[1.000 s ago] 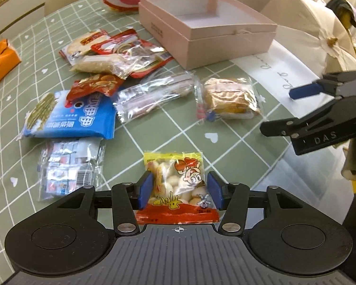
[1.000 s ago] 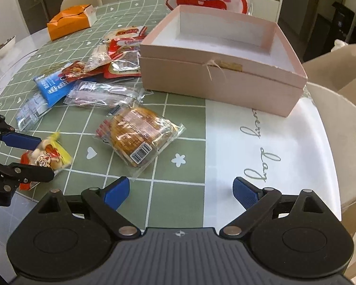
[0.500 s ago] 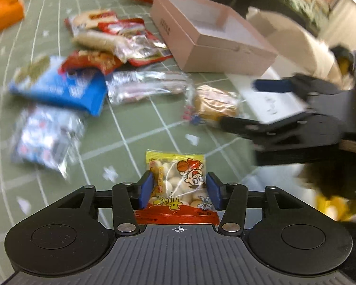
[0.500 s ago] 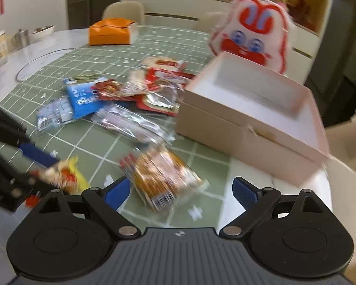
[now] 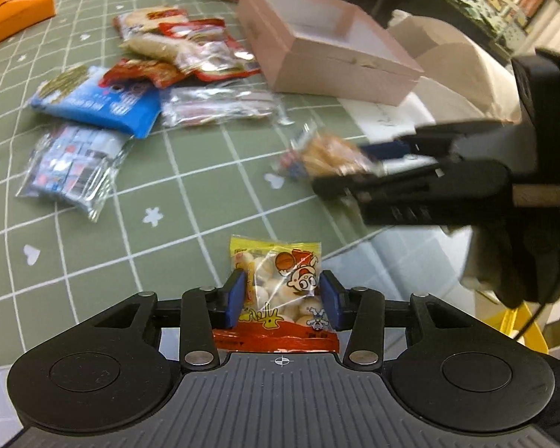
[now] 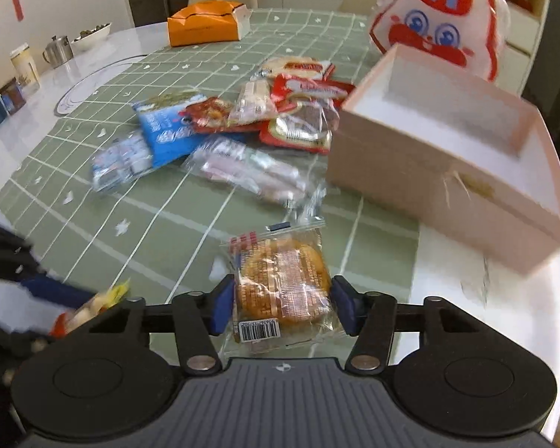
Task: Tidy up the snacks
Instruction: 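Carry both snacks into the pink box and open both tools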
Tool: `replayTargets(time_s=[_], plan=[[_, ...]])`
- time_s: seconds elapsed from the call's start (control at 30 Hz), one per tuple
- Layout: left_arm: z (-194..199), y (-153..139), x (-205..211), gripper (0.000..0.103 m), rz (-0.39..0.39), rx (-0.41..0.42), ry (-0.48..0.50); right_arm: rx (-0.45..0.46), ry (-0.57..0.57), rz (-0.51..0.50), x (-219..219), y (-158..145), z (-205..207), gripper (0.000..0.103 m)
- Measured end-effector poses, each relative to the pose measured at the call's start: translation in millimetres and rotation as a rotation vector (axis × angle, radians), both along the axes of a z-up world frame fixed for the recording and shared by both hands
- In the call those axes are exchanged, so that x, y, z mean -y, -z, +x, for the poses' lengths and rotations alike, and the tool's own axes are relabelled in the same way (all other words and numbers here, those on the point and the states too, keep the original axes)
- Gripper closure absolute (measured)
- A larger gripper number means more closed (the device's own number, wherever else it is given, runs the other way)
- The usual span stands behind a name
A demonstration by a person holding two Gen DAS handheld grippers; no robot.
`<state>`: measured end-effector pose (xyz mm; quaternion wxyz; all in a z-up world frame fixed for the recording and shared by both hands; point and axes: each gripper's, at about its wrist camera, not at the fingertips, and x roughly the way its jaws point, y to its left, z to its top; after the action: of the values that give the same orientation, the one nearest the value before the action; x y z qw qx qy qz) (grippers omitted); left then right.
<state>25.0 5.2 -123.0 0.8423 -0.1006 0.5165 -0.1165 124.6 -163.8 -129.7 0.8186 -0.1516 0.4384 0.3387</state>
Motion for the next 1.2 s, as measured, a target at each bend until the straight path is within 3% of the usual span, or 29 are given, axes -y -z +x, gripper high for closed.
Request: replayTargets(time_s=[0.2, 0.3, 0.53, 0.7, 0.9, 1.03, 1.1, 1.2], plan=[[6.4, -10.0, 20.1, 0.055, -0.005, 0.014, 0.101, 0.0, 0.102, -0.027, 41.5, -20.7, -22.7, 0.049], [17.7, -30.0, 34.5, 0.055, -0.017, 0.063, 0.15, 0.031, 0.167, -0.016, 63.2, -39.9, -25.5, 0.049], [67.9, -109.5, 55.0, 0.055, -0.01, 0.296, 0.176, 0.273, 0.324, 0.101, 99.8, -131.7, -6.8, 0.049], [112.3, -132.7, 72.4, 0.055, 0.004, 0.379, 0.158, 0.388, 0.379, 0.185, 113.4, -187.8, 21.7, 0.049], [178.2, -100.5, 73.2, 0.055, -0.043, 0.348, 0.038, 0.431, 0.37, 0.149, 113.9, -198.5, 67.7, 0.049], [229.4, -55.6, 73.9, 0.054, -0.119, 0.285, -0.002, 0.364, 0.358, 0.127, 116.3, -176.9, 109.5, 0.049], [249.8, -27.9, 77.5, 0.055, -0.122, 0.237, -0.022, 0.323, 0.341, 0.12, 114.7, -163.0, 131.2, 0.049], [251.6, -17.8, 75.8, 0.055, -0.093, 0.271, -0.096, 0.261, 0.31, 0.105, 106.9, -137.7, 162.3, 0.049]])
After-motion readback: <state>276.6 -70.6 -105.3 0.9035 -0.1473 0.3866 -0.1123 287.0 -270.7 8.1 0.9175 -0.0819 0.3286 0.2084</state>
